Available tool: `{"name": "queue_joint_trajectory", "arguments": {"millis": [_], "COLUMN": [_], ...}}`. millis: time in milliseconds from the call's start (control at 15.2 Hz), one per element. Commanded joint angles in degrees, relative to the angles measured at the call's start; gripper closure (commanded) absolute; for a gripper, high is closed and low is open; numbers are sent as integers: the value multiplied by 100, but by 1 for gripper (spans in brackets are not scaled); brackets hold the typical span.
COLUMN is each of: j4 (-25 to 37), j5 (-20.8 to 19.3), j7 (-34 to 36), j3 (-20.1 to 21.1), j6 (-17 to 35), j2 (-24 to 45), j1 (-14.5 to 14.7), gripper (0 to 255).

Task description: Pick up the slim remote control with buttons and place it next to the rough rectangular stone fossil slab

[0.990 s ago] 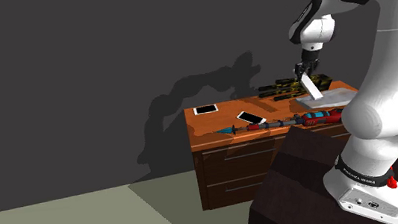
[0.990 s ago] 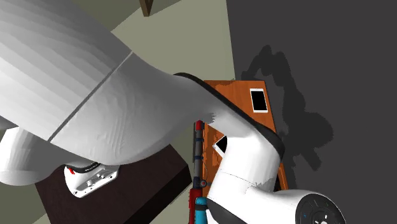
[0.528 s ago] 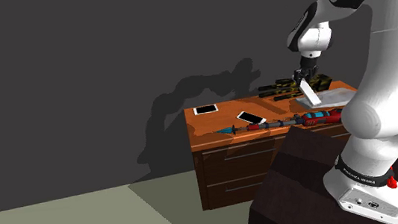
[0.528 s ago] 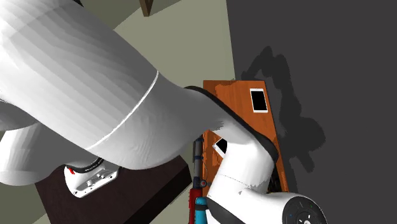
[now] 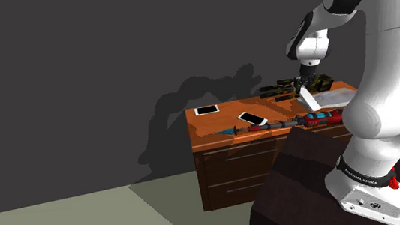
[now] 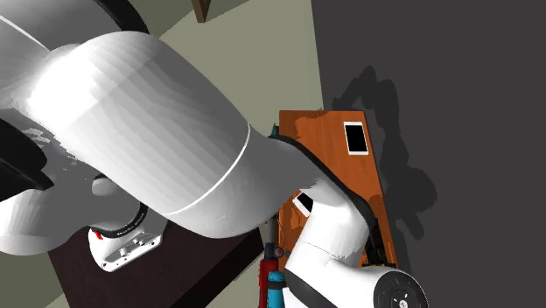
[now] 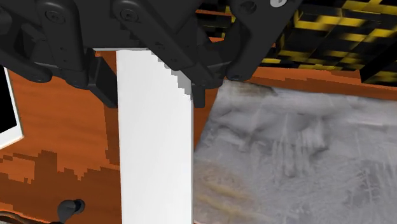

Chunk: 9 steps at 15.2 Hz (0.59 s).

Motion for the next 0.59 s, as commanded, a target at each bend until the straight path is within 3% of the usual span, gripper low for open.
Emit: {"name": "queue_joint_trajectory", "arguments": {"millis": [0,528], "j4": [-10,69], "j5": [82,383], "j7": [-66,-274], "j3": [51,290], "j6": [124,554], "j2": [134,660], "j1": [-48,-226], "gripper": [255,255]}}
